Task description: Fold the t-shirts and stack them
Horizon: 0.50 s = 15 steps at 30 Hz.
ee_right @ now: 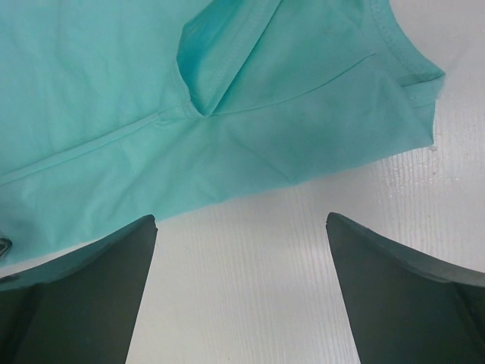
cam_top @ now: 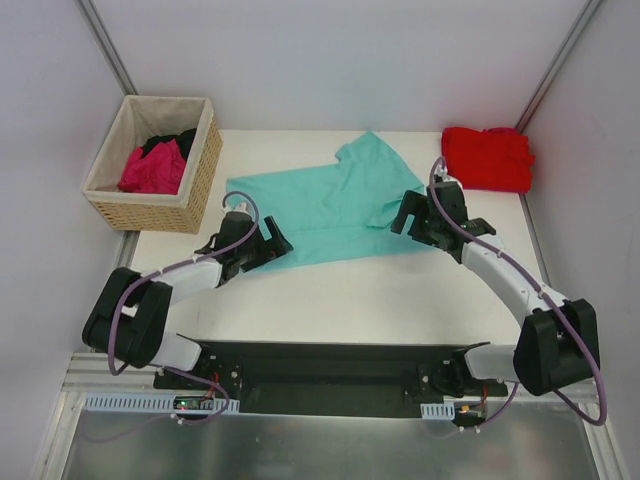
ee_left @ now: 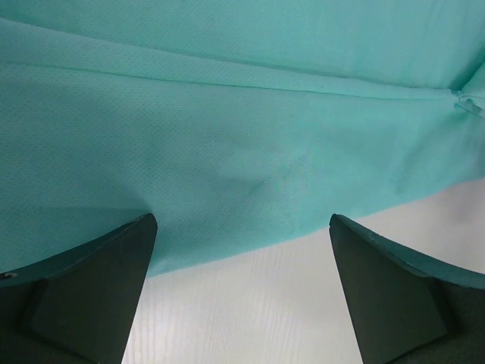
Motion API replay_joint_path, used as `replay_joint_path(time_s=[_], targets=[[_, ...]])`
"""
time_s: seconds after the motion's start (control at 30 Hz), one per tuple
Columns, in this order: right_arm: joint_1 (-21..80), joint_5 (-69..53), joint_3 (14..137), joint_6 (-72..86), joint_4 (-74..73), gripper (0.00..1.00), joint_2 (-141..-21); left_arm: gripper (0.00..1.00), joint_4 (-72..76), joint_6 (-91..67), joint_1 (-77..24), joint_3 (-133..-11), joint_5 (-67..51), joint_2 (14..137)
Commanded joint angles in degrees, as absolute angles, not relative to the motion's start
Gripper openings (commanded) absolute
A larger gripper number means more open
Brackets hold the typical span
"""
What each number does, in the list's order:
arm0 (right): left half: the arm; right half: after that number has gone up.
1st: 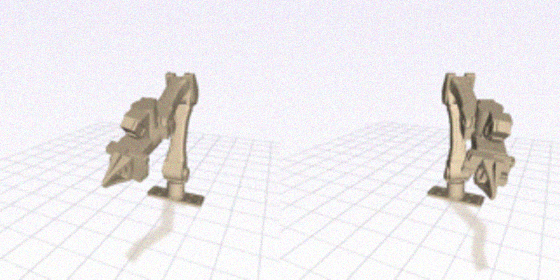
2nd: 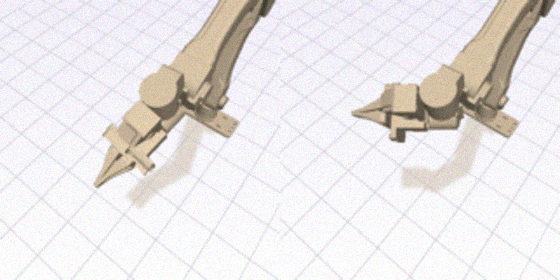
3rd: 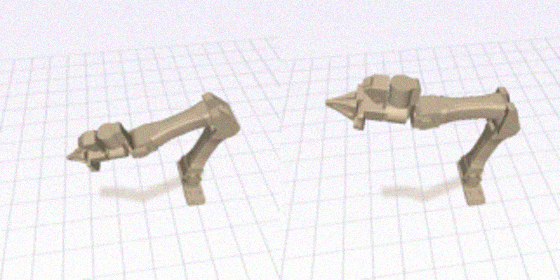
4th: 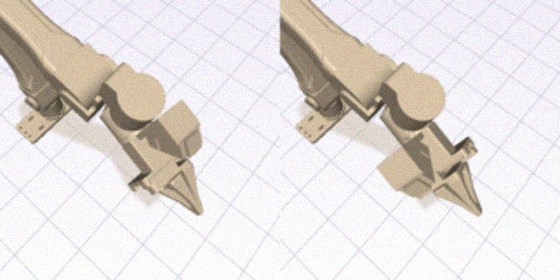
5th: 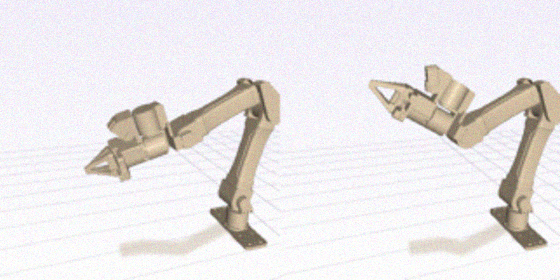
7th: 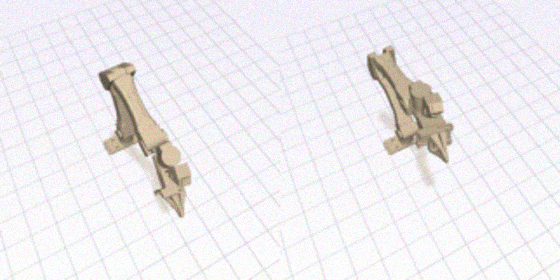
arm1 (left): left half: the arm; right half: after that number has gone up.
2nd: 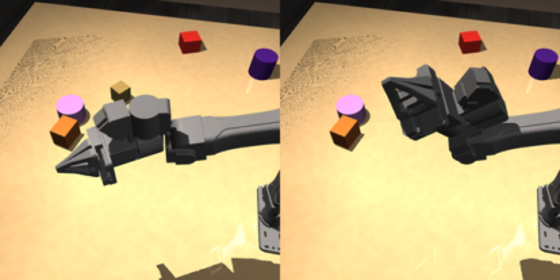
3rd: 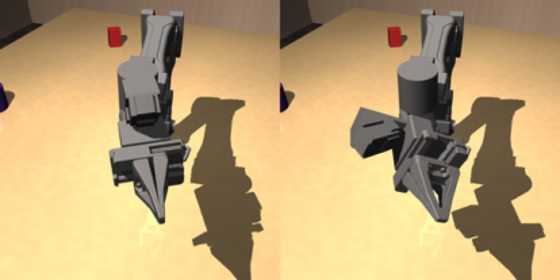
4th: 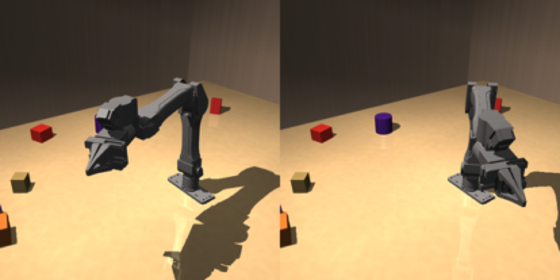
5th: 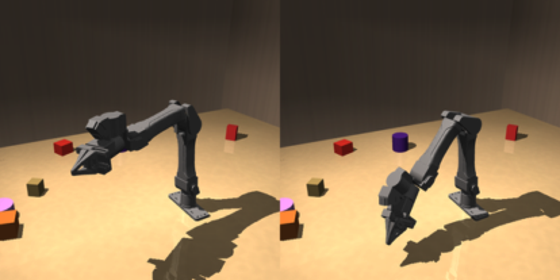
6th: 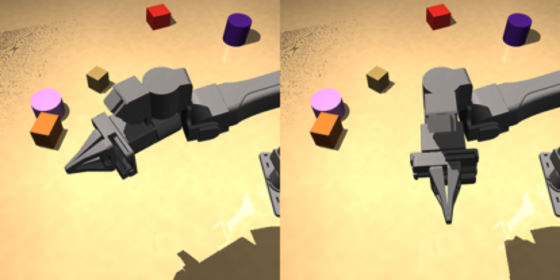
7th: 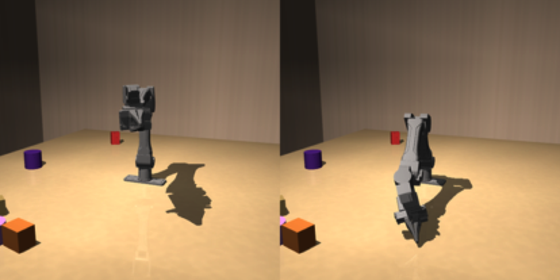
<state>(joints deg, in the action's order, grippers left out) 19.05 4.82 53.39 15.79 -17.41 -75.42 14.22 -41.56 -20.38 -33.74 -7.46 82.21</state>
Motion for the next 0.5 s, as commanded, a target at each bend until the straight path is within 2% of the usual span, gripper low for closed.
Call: replay_joint_path(time_s=[0.0,0.17,0.47], targets=[[20.3,6.8,51.2,16.4,-18.2,0.99,-72.3,0.99,11.7,-43.8,-21.9,-27.9,-5.1,75.5],[22.1,6.4,51.1,17.3,-17.0,1.0,-74.4,0.99,10.5,-43.9,-22.6,-24.7,-4.9,69.8],[25.4,2.7,59.0,19.4,-11.6,1.0,-86.6,0.99,8.5,-42.0,-22.8,-28.9,-6.8,67.0]])
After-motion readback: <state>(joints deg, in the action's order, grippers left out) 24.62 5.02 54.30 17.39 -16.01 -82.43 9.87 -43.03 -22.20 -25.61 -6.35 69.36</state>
